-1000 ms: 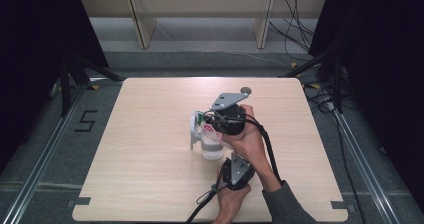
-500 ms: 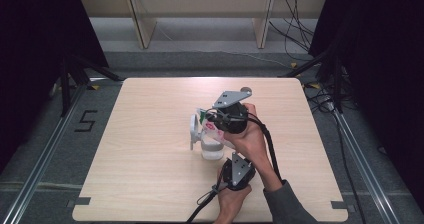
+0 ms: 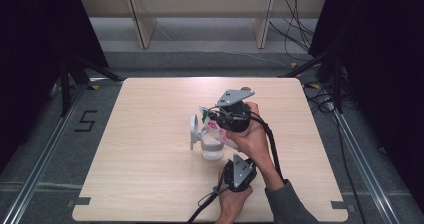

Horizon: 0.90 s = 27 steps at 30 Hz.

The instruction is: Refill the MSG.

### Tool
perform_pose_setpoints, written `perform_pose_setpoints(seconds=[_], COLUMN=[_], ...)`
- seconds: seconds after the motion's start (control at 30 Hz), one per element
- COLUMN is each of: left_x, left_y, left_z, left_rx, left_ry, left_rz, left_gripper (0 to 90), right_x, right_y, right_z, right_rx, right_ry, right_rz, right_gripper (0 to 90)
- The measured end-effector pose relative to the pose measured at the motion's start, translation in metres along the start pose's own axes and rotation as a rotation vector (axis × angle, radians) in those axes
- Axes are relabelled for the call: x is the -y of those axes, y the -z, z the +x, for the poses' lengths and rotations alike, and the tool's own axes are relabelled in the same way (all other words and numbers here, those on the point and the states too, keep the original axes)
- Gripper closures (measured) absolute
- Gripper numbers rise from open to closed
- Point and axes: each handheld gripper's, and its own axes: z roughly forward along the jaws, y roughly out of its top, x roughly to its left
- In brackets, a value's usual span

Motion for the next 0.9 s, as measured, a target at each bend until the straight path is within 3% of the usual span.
perform_pose_setpoints(seconds=[0.1,0.17,0.23,0.27,0.9], left_x=[0.0004,0.0002,0.0009,0.0011,-0.0004], left_y=[0.0,-0.0017,-0.0012,-0.0021,-0.0009], left_z=[-0.0012,-0.0025,-0.0018,-0.0034,-0.0028], left_rx=[-0.001,0.009,0.01,0.009,0.013], left_ry=[0.003,0.027,0.025,0.04,0.039], left_rz=[-0.01,-0.029,-0.018,-0.033,-0.039], left_gripper=[83.9,83.9,83.9,83.9,83.9], right_x=[0.0001,-0.0002,-0.0005,0.0002,-0.0018], right_y=[0.0004,-0.0007,-0.002,-0.002,-0.0023], right_z=[0.0009,0.0028,0.001,0.0015,0.0067], right_rx=[-0.009,-0.007,-0.002,-0.001,0.002], right_ry=[-0.005,0.001,0.031,0.009,0.033], right_rz=[0.004,0.006,0.002,0.01,0.015], right_gripper=[90.0,90.0,90.0,90.0,90.0])
